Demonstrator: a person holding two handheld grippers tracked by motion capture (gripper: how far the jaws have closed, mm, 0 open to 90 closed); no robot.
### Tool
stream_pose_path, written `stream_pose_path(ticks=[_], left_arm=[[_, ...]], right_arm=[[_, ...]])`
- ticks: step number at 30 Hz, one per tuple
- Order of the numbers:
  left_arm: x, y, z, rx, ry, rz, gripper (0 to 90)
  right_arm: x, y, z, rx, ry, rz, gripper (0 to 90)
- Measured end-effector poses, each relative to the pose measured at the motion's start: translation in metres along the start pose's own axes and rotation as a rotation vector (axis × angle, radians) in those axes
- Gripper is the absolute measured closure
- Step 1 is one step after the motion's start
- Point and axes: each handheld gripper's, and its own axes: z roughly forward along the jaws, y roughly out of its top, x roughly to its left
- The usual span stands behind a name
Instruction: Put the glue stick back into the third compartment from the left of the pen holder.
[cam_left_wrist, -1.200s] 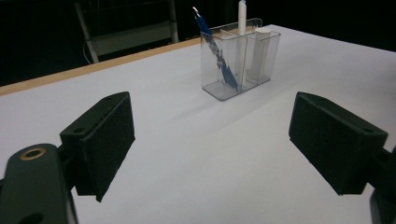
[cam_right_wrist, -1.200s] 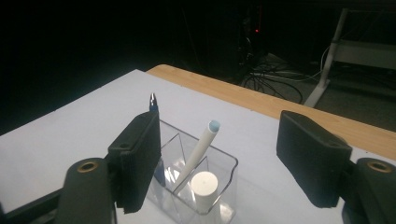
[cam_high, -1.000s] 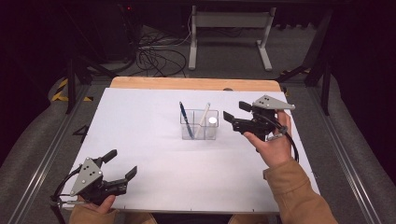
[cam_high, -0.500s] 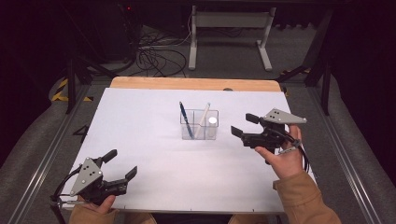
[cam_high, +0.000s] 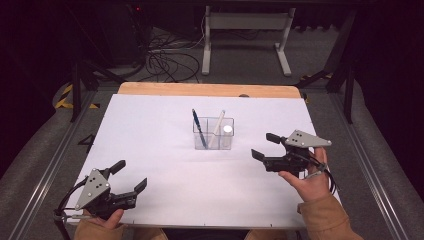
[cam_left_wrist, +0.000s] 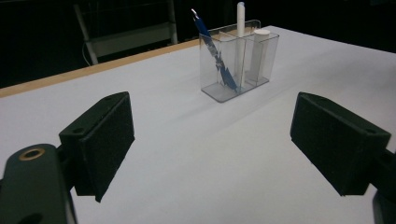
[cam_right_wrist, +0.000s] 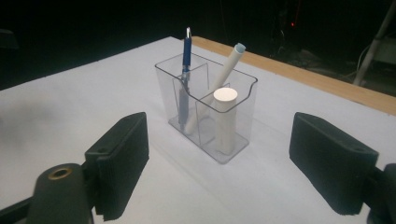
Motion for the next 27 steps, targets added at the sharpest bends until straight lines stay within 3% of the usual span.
stream_pose_path(ticks=[4,10,14,21,27], left_arm=[[0.000,0.000,0.000,-0.002,0.000,0.000,14.4],[0.000,0.000,0.000,0.001,0.000,0.003,14.4],[0.000,0.000,0.000,0.002,0.000,0.004,14.4],[0.000,0.000,0.001,0.002,0.000,0.011,14.4],[0.000,0.000,0.002,0.004,-0.002,0.018,14.1]], right_arm=[[0.002,-0.006,-0.003,0.007,0.005,-0.016,20.8],[0.005,-0.012,-0.004,0.095,0.002,-0.043,21.3],[0.008,-0.015,-0.004,0.116,-0.009,-0.057,25.1],[0.011,-0.031,-0.009,0.078,0.007,-0.067,25.1],[0.005,-0.050,-0.014,0.054,0.020,-0.011,25.1]])
